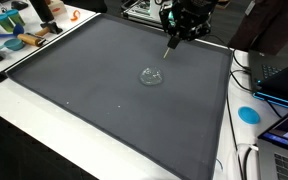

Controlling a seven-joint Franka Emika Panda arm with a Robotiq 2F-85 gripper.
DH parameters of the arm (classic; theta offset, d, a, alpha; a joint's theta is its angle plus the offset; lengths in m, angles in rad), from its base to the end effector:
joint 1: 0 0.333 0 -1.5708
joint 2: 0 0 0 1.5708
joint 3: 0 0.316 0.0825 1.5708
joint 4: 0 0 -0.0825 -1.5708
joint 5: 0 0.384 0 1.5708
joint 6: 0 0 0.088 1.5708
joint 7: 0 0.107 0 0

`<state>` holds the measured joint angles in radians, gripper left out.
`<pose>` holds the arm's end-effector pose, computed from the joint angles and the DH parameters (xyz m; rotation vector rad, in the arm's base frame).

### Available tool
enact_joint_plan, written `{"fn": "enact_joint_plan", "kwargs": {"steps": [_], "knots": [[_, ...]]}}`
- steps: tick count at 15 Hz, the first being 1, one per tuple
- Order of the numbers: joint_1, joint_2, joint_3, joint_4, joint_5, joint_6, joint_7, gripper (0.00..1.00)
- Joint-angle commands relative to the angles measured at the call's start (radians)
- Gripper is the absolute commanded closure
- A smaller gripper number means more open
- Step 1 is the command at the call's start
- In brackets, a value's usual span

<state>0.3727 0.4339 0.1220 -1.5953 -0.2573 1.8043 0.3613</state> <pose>0.5877 0.2824 0.3683 2.8555 0.3088 -0.1743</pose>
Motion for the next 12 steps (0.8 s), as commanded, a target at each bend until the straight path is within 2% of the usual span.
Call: {"fn": "enact_joint_plan", "kwargs": {"steps": [1, 5, 6, 12], "knots": [[-0.001, 0.009, 0.005, 0.011, -0.004, -0.006, 0.004, 0.87], [-0.001, 0.014, 0.003, 0.021, -0.004, -0.009, 0.005, 0.87], [-0.001, 0.014, 0.003, 0.022, -0.004, -0.01, 0.005, 0.97], [0.06, 0.074, -0.006, 0.081, -0.123, -0.068, 0.025, 0.97]]}}
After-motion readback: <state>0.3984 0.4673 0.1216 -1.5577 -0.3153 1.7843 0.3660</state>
